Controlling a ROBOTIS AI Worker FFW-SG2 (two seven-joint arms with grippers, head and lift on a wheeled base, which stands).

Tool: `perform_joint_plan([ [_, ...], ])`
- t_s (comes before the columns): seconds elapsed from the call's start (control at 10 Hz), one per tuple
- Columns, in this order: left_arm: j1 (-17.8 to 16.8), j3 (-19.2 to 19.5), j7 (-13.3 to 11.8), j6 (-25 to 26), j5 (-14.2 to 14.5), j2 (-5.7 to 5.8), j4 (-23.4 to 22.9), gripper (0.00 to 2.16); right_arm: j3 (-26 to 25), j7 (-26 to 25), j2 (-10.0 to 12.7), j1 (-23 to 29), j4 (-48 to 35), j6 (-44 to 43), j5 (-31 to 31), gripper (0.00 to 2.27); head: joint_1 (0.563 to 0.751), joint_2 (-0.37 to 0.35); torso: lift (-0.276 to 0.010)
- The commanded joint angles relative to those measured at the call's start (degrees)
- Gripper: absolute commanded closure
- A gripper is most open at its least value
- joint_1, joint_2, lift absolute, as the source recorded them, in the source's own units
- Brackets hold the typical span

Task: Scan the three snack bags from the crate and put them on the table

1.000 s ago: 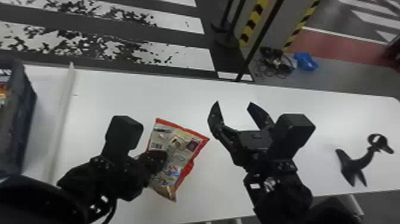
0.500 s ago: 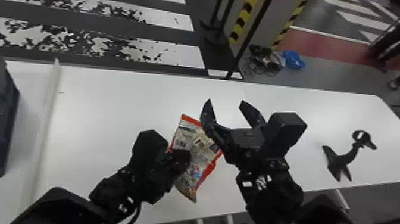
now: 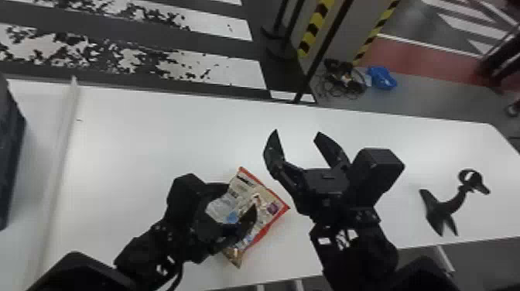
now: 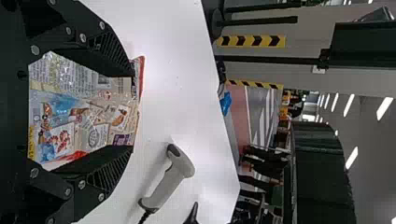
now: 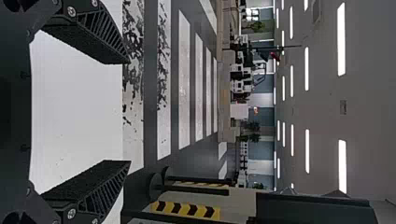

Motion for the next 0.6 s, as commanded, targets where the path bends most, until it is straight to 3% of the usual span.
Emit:
perform_joint_plan([
  [0.0,2.71,2.76,0.00,-4.55,-0.23,0.23,-2.62,0.07,-0.88,0.01,-0.25,0.57,-0.09,-0.71,-0.23,0.13,0.695,-0.350,-0.094],
  [0.1,4.29,5.66,-0.43,-5.61,-1.46,0.59,-4.65,0.06,-1.67,0.01,-0.33,0.66,-0.09,-0.71,-1.10,0.13,0.695,-0.350,-0.094],
  [0.2,5.87,9.52,-0.96,-5.78,-0.76,0.94,-6.93,0.05,-1.84,0.01,-0.33,0.66,-0.09,-0.71,-1.19,0.13,0.695,-0.350,-0.094],
  [0.5,11.06,20.86,-1.23,-14.75,4.25,1.11,-12.12,0.04,-1.05,0.01,-0.25,0.39,1.14,-0.71,-0.75,0.13,0.695,-0.329,-0.094],
])
